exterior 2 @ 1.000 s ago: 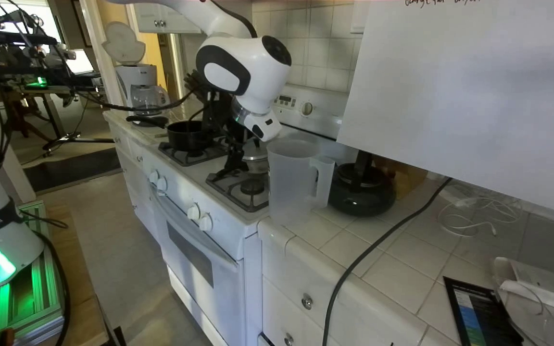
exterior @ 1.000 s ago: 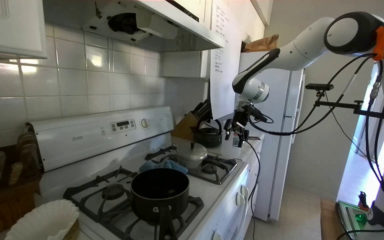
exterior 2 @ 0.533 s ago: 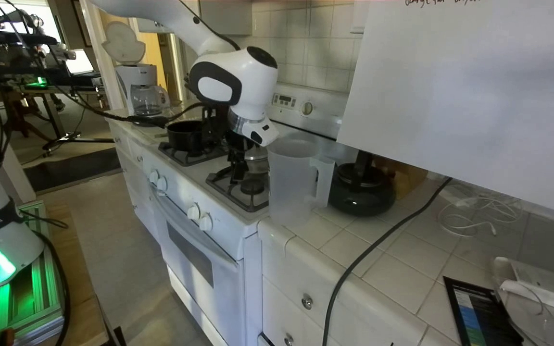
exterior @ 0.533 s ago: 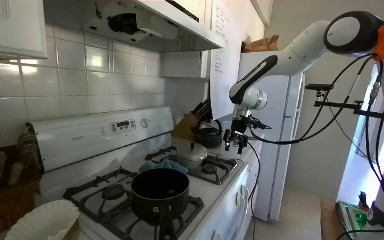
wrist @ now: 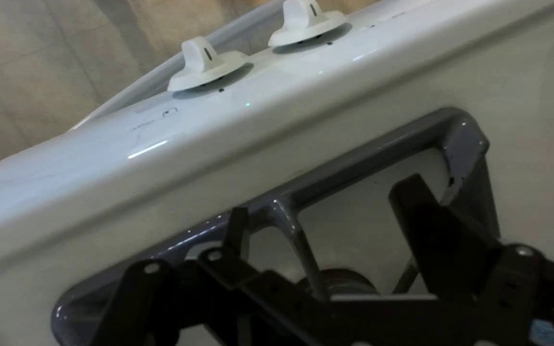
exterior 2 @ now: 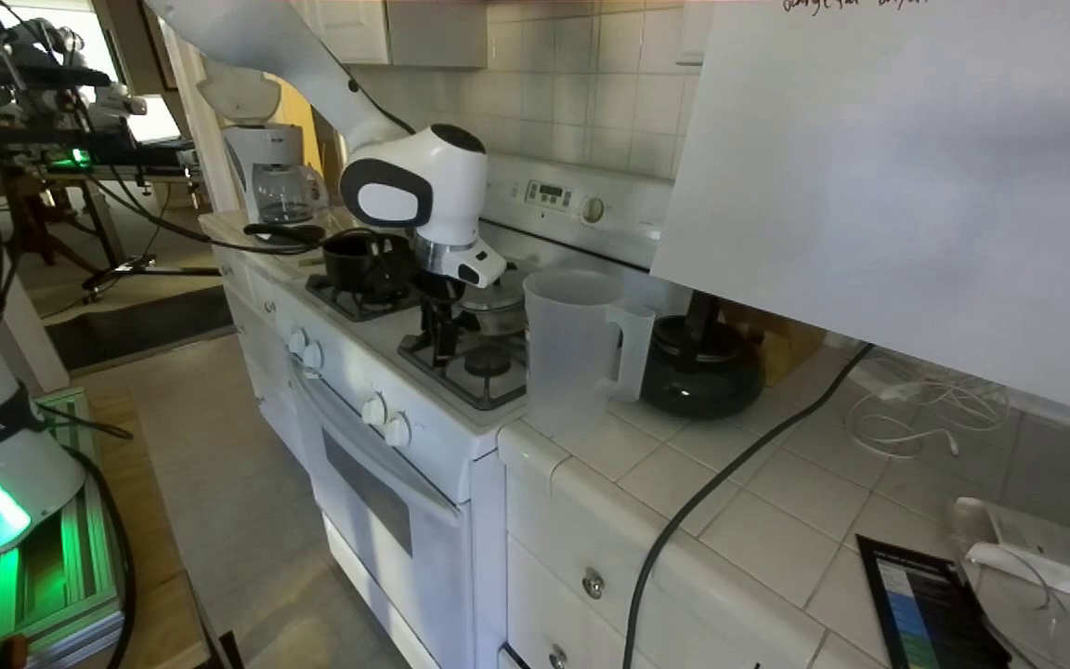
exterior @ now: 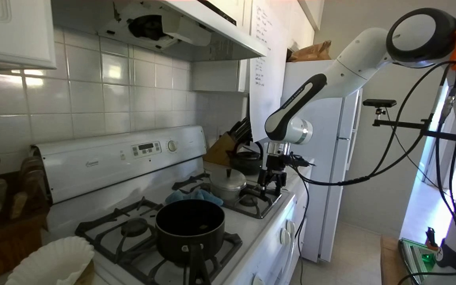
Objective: Move the silver pot to the top left stove plate
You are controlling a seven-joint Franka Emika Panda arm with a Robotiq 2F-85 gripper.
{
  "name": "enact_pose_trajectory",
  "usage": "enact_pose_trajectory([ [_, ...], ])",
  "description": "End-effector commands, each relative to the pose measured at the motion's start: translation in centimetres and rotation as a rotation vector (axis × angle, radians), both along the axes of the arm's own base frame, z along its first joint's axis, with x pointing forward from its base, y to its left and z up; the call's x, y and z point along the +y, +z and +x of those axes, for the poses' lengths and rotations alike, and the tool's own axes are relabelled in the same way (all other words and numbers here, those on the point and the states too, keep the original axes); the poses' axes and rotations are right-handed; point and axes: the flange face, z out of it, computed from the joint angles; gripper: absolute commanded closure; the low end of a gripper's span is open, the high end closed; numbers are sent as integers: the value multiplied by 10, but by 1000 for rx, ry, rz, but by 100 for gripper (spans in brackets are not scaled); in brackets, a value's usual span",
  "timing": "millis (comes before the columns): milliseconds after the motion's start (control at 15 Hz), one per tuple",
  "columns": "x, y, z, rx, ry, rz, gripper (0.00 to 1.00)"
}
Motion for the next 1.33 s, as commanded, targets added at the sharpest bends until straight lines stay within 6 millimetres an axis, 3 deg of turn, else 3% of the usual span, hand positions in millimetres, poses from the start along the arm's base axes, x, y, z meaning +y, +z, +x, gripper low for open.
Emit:
enact_pose_trajectory([
  [0, 11, 0, 0, -43, 12, -9, 0],
  [600, 8, 3, 7, -144, -65, 155, 0],
  [1267, 4, -10, 14, -130, -2, 321, 3],
])
